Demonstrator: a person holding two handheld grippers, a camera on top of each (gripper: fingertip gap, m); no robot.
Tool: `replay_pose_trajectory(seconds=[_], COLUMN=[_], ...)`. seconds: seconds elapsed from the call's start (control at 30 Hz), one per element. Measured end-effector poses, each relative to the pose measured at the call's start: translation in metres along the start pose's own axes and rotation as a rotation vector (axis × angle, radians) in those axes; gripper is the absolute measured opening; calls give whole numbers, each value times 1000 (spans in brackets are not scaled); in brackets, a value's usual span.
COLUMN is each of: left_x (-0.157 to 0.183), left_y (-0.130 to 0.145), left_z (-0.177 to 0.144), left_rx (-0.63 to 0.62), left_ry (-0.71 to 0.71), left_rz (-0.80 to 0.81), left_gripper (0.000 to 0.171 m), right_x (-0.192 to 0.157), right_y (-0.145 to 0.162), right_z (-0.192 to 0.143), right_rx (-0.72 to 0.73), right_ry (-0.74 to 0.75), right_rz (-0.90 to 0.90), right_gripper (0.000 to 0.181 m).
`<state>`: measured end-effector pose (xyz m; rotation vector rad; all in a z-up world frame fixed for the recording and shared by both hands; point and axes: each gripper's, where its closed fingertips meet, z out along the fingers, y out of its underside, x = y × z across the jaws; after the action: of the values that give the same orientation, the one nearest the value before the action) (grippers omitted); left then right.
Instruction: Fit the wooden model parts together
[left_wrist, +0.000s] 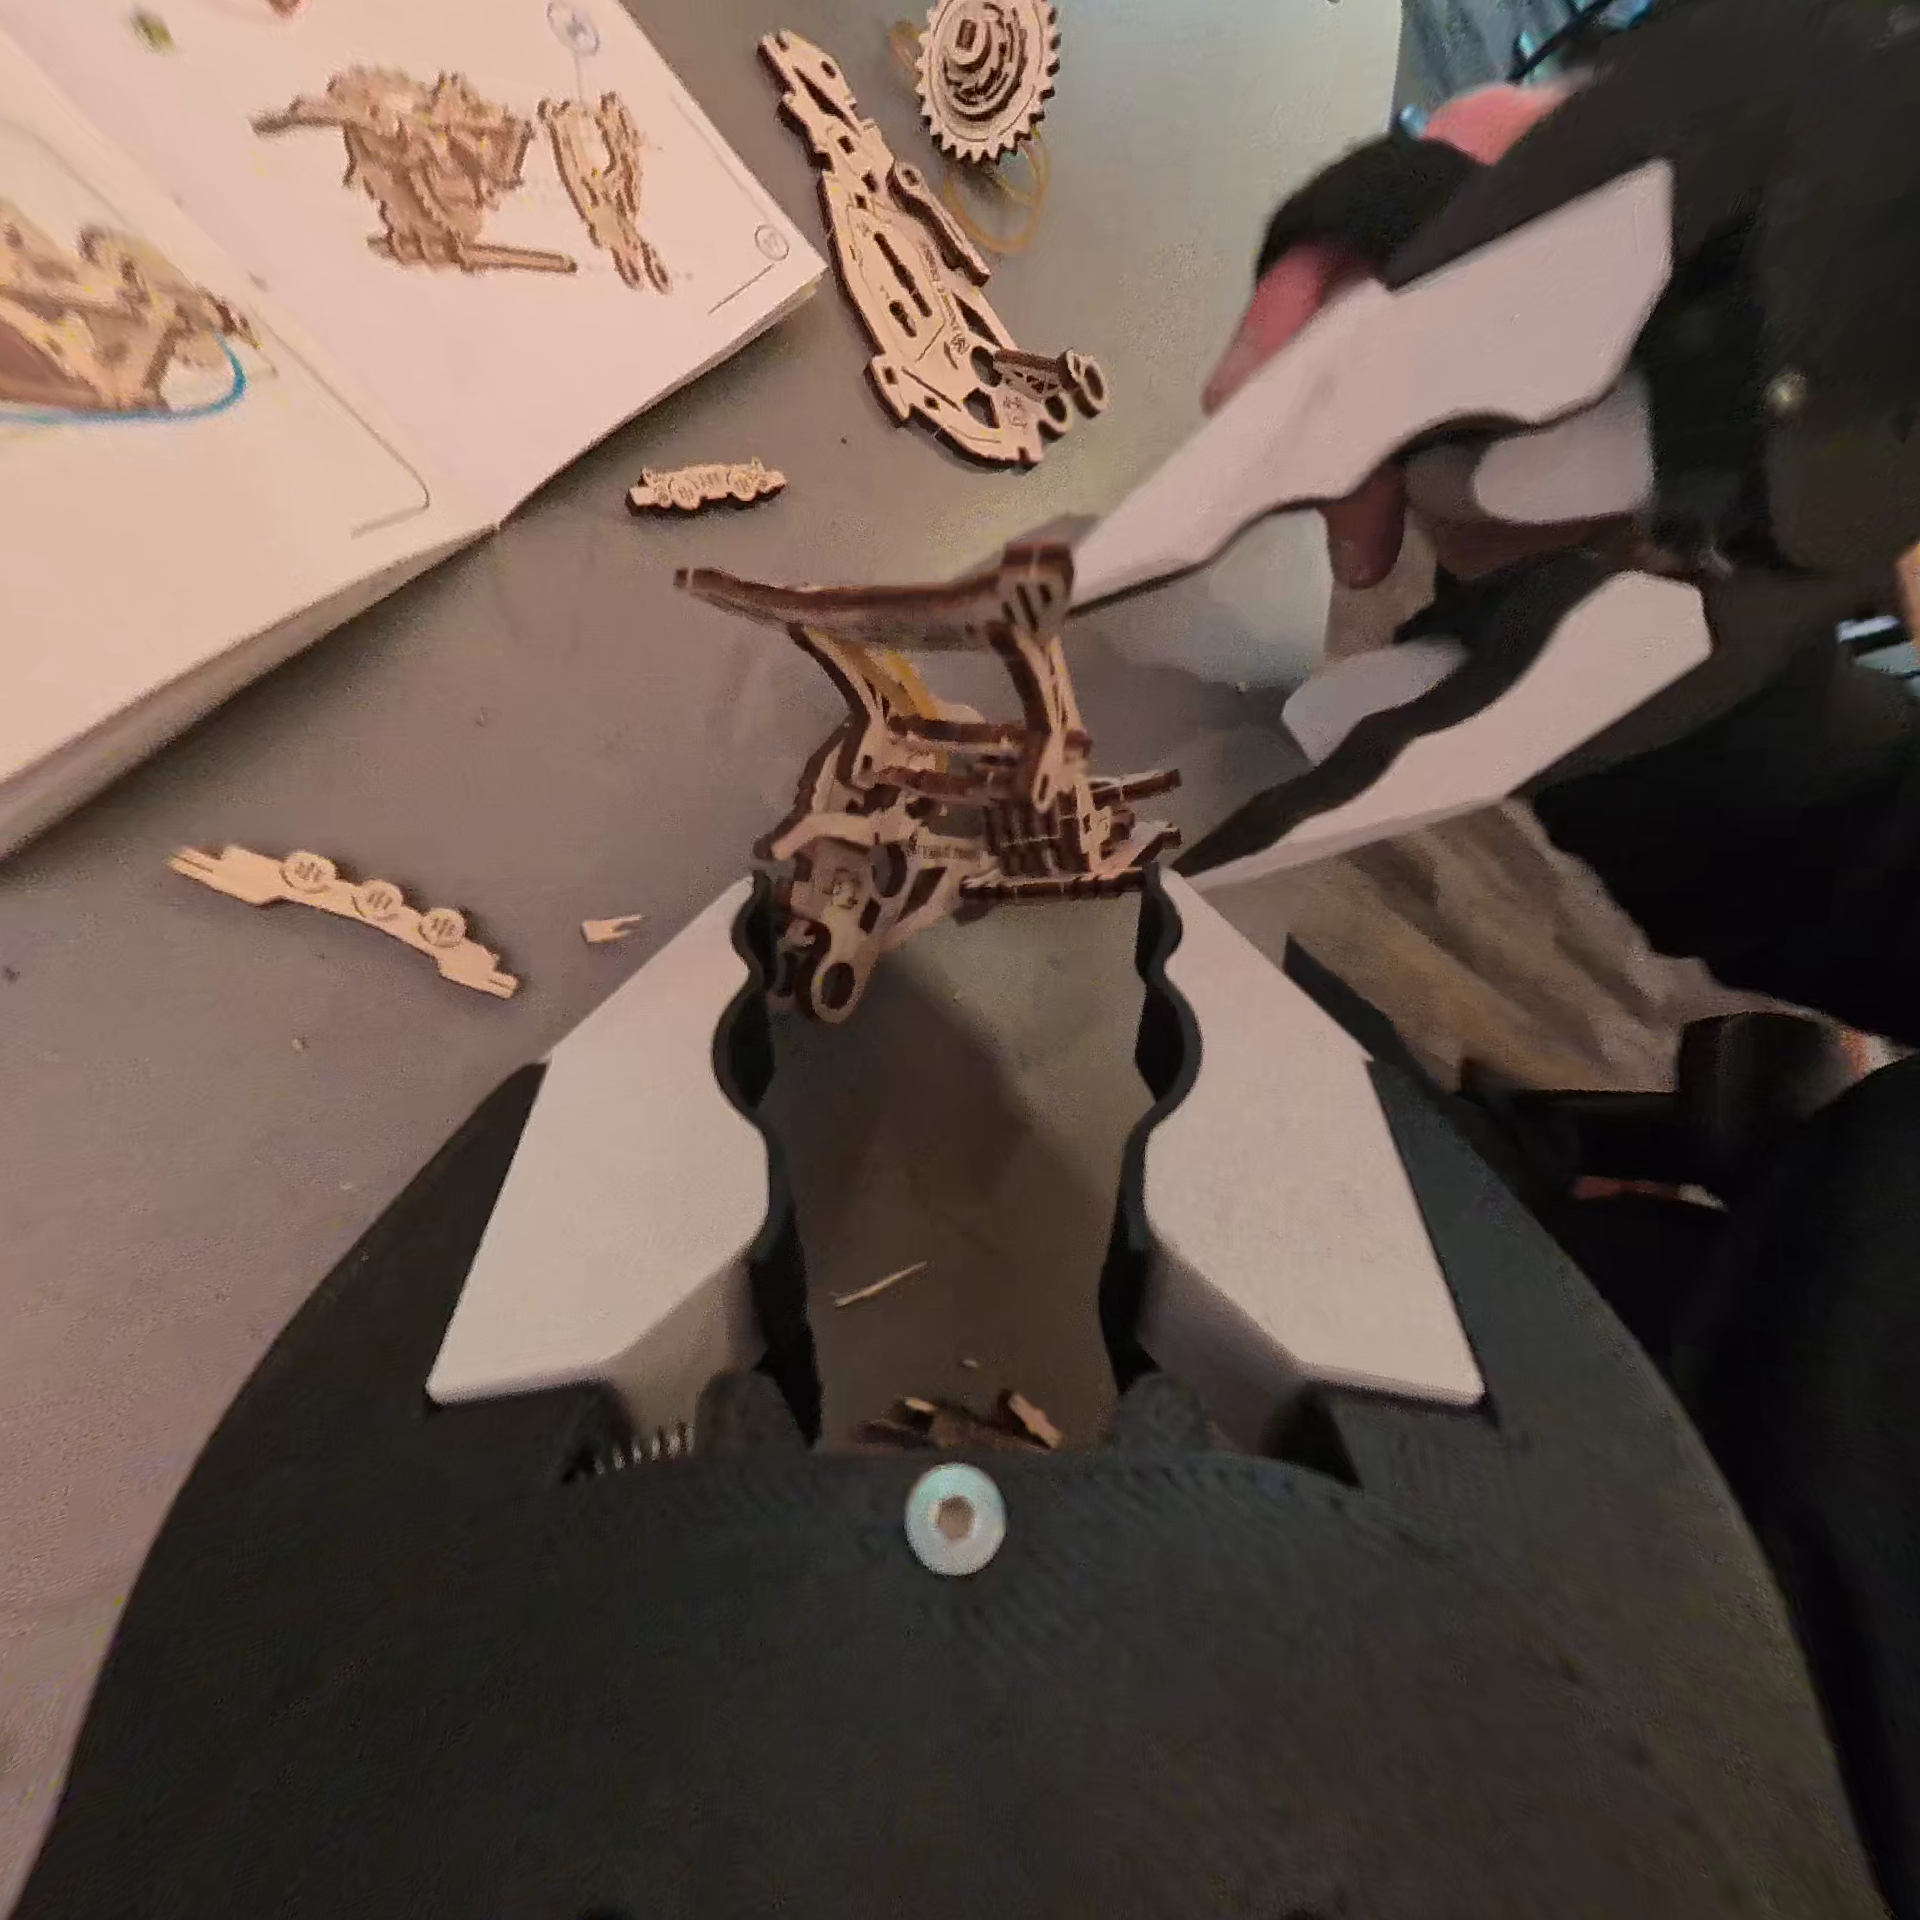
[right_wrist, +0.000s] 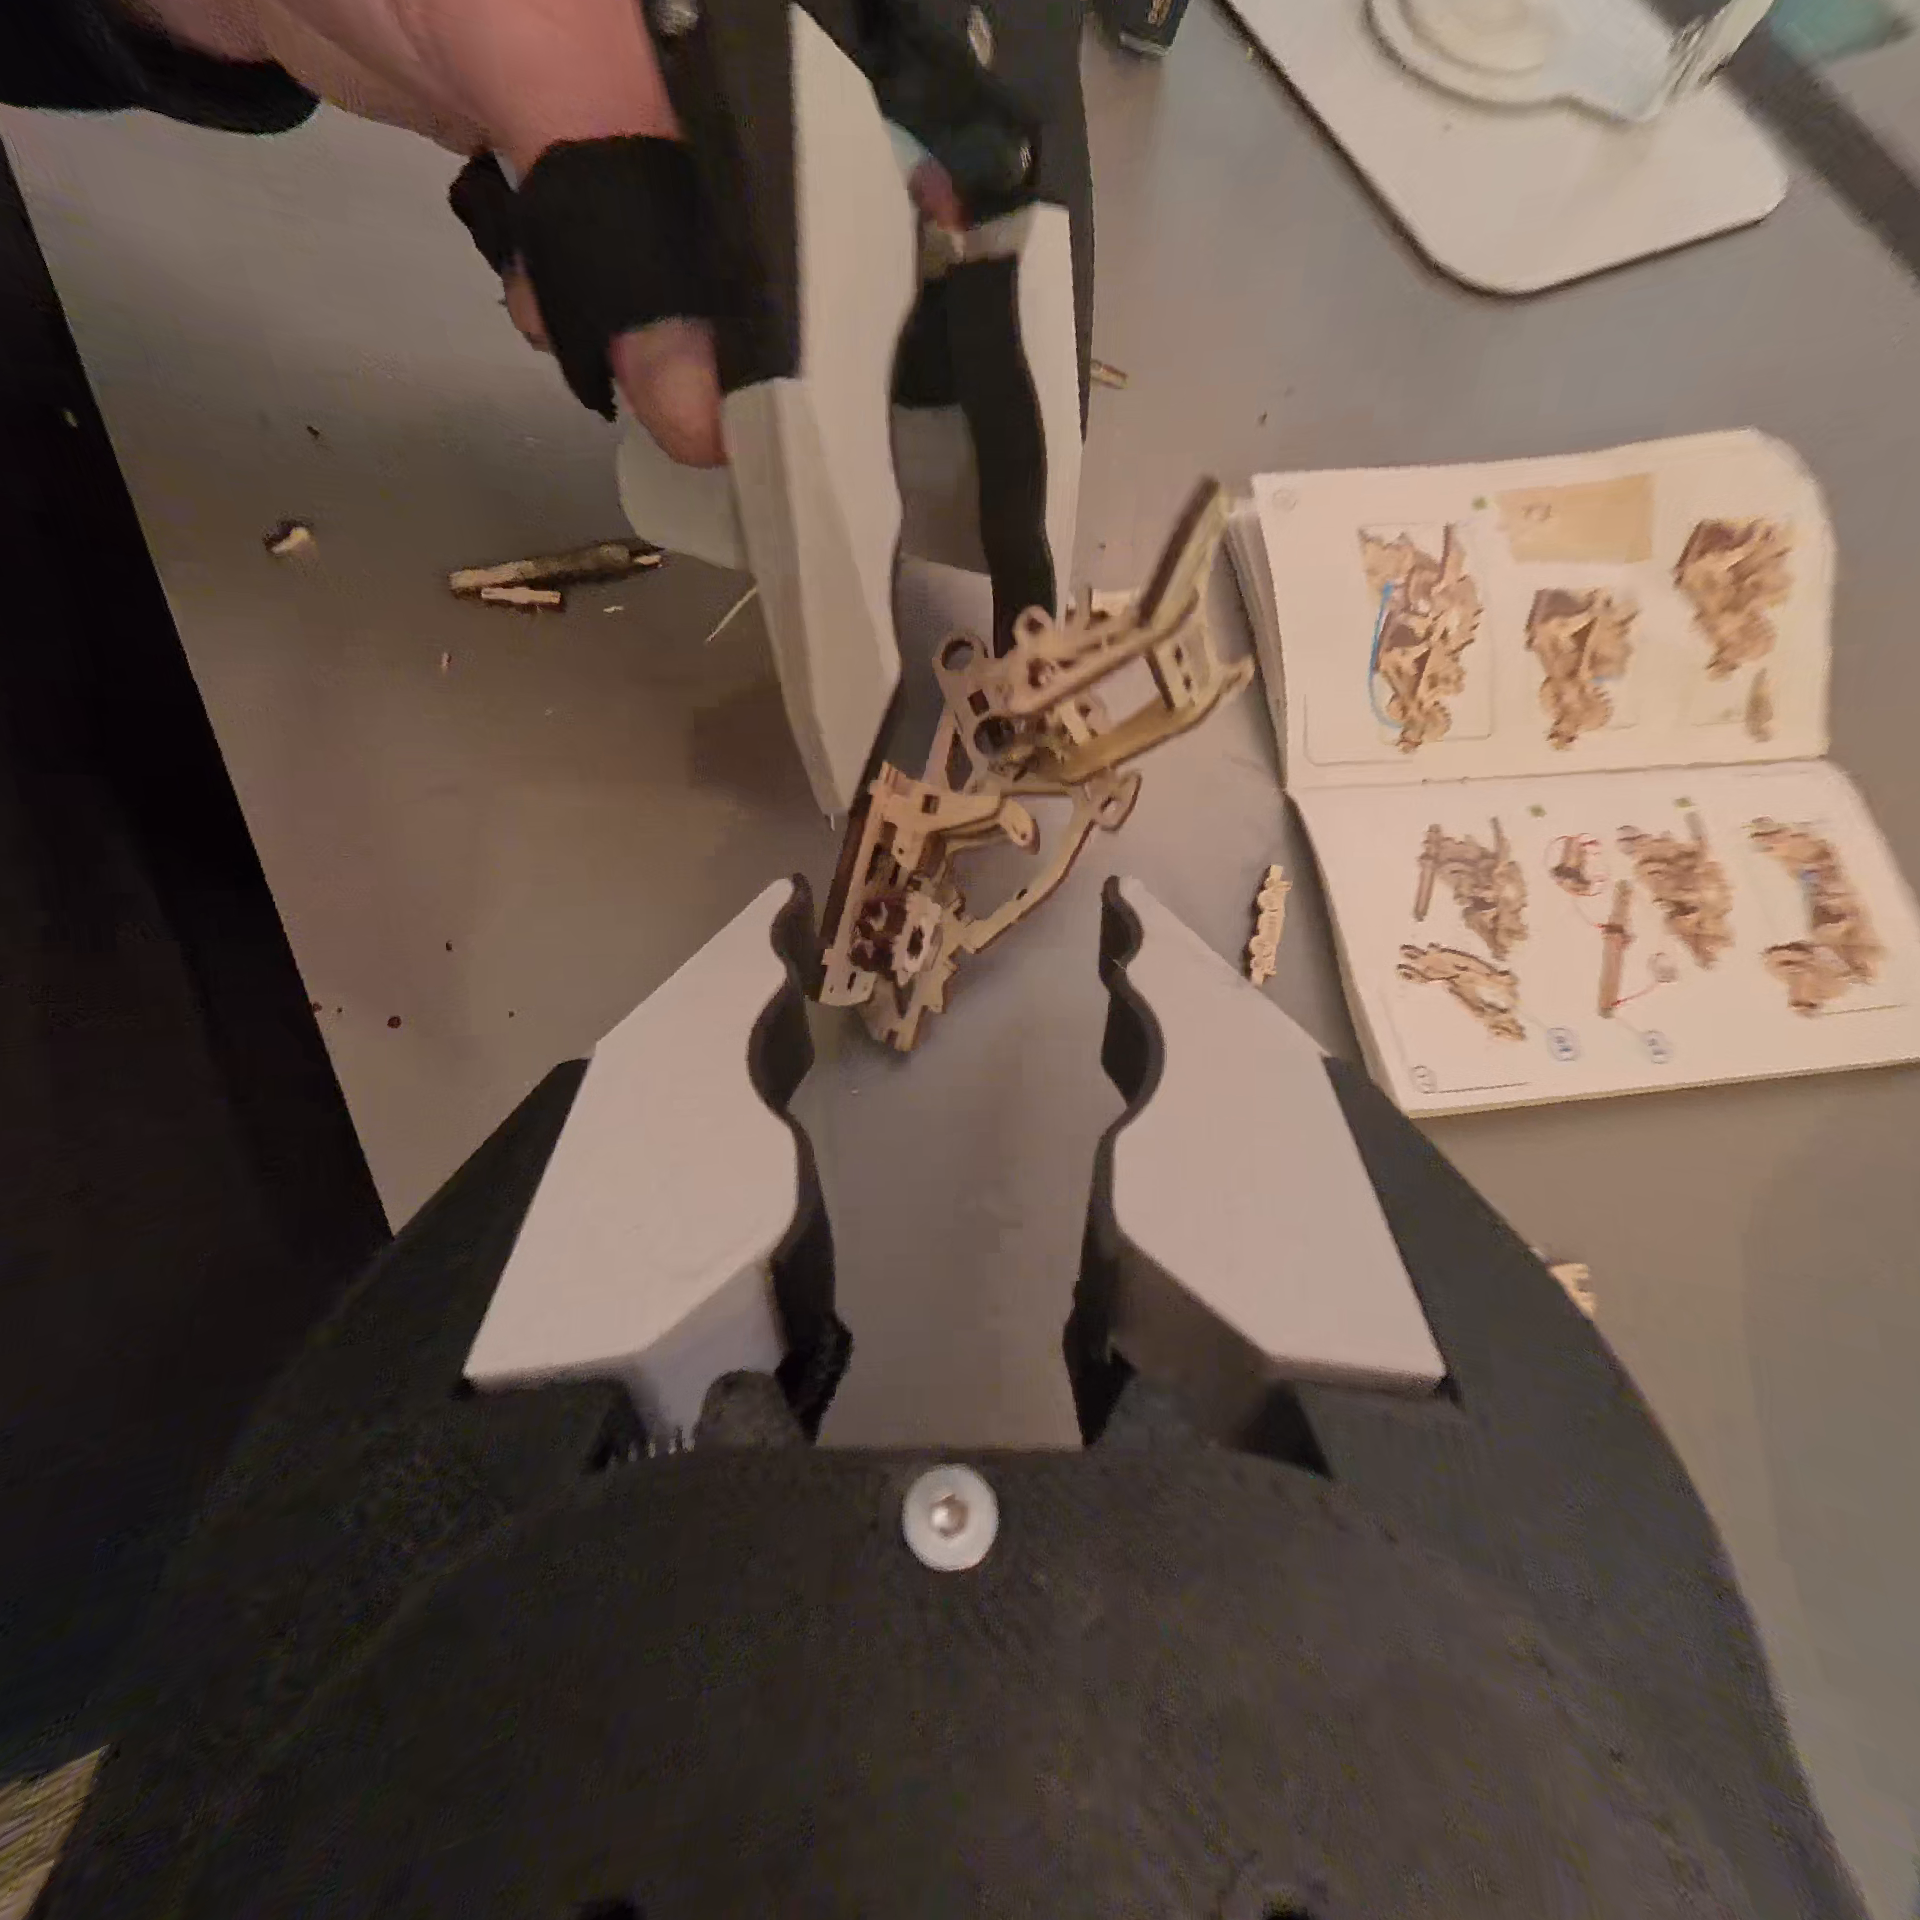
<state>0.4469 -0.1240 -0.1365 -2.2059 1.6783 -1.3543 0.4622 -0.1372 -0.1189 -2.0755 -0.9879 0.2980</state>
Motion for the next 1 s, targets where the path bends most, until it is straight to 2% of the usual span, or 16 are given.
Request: replay_pose_trajectory(seconds=[0.13,0.2,0.3,0.6,0.67,0.8,0.93,1.0], left_x=[0,1,0,-17,-24,-34,-37,-38], left_y=[-6,-11,-14,-3,3,5,4,2], left_z=[-1,-1,-4,-25,-27,-30,-27,-25], left_rx=[16,41,76,179,174,166,126,115], left_ry=[41,66,92,77,42,-28,-68,-72], left_rz=[-82,-102,-114,-133,-122,-51,34,68], left_gripper=[66,62,66,58,51,44,43,42], right_x=[-5,-7,-9,-11,-12,-14,-13,-12], right_y=[-2,-1,-1,-5,-8,-14,-13,-12], right_z=[1,4,7,10,10,12,16,18], right_rx=[-16,-20,-12,-29,-42,-83,-142,-172], right_ry=[21,19,3,-12,-7,18,51,67], right_rz=[-35,-31,-2,27,14,-41,-82,-99], right_gripper=[53,47,42,41,40,24,11,11])
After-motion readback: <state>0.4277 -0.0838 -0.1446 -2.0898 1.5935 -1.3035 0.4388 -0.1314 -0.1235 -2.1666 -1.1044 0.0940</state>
